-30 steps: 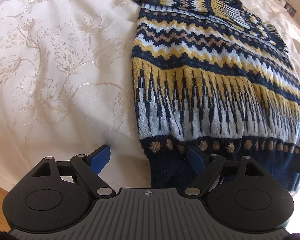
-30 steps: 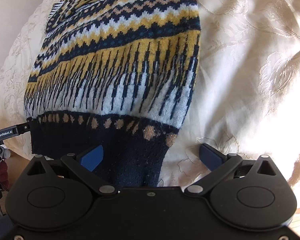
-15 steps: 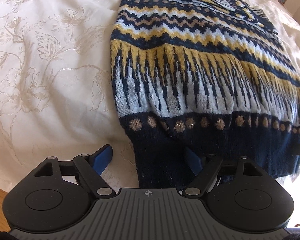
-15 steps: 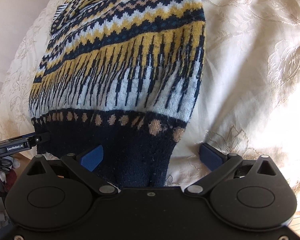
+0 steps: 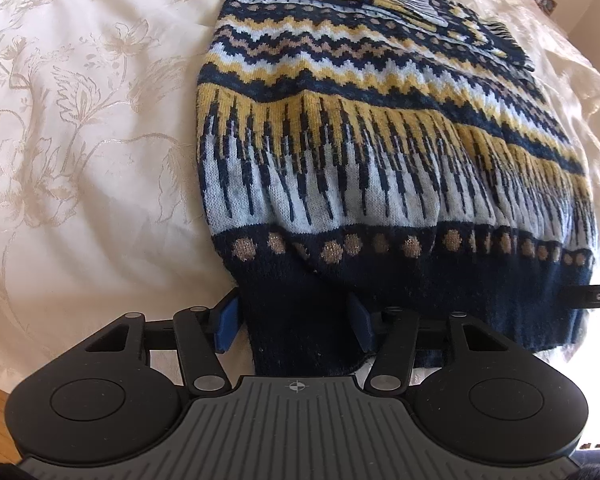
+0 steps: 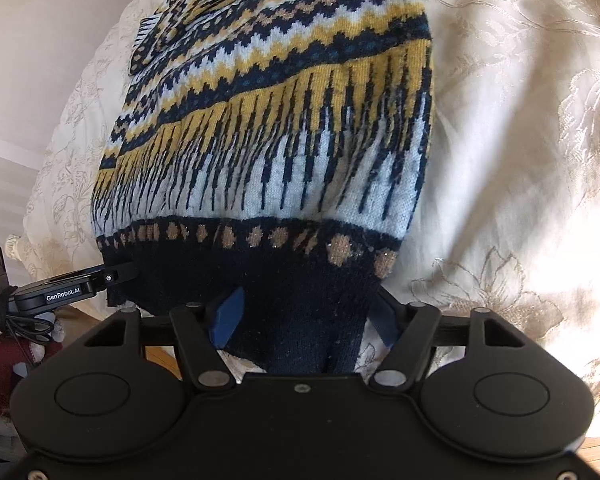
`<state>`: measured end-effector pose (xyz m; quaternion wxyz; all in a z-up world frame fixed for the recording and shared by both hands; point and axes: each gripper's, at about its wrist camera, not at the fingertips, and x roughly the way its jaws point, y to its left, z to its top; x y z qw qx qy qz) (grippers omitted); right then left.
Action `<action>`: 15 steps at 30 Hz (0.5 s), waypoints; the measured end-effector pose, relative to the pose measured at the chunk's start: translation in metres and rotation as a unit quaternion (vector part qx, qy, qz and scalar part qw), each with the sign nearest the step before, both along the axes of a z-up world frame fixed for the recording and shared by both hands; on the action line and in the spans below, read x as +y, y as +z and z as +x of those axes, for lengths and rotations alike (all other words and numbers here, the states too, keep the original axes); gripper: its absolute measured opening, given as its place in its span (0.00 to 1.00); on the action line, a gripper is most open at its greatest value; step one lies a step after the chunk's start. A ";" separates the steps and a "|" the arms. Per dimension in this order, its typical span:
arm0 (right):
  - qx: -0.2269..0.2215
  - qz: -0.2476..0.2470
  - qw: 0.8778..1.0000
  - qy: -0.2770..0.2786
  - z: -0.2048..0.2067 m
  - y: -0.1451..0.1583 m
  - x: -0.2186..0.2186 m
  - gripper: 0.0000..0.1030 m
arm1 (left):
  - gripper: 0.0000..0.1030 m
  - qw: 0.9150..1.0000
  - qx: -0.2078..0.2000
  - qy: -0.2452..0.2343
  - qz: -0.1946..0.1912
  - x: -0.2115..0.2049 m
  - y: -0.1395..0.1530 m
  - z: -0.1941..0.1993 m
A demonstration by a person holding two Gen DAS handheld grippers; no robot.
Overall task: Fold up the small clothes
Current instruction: 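Close the left gripper on the hem while the right gripper closes on it too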
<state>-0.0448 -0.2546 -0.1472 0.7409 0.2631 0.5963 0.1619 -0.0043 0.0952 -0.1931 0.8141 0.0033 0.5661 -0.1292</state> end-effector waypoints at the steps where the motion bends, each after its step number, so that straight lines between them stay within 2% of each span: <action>1: 0.002 0.000 1.000 0.001 0.000 0.000 0.001 0.56 | 0.45 1.000 0.000 -0.001 -0.002 0.000 0.000 0.000; 2: 0.004 -0.001 1.000 0.004 0.000 0.000 0.001 0.45 | 0.41 1.000 -0.001 -0.002 -0.005 0.002 0.002 -0.002; 3: 0.005 -0.001 1.000 0.006 0.001 0.000 0.003 0.30 | 0.36 1.000 -0.002 -0.001 -0.006 0.003 0.002 -0.002; 4: 0.006 0.002 1.000 0.009 0.001 0.000 0.004 0.22 | 0.33 1.000 -0.004 -0.001 -0.009 0.004 0.004 -0.003; 5: 0.006 0.007 1.000 0.009 0.001 0.000 0.005 0.20 | 0.24 1.000 -0.006 0.000 -0.012 0.005 0.006 -0.004; 6: 0.005 0.009 1.000 0.007 0.001 0.002 0.005 0.20 | 0.19 1.000 -0.009 0.003 -0.013 0.007 0.009 -0.005; 10: -0.006 0.033 0.999 -0.001 0.000 0.014 0.001 0.19 | 0.14 0.999 -0.018 0.015 -0.028 0.015 0.020 -0.009; 12: -0.014 0.038 0.999 0.002 0.001 0.023 0.000 0.19 | 0.08 0.999 -0.022 0.023 -0.039 0.021 0.027 -0.010; 15: -0.026 0.051 0.998 -0.007 0.003 0.036 -0.005 0.18 | 0.08 0.996 -0.030 0.047 -0.064 0.031 0.040 -0.009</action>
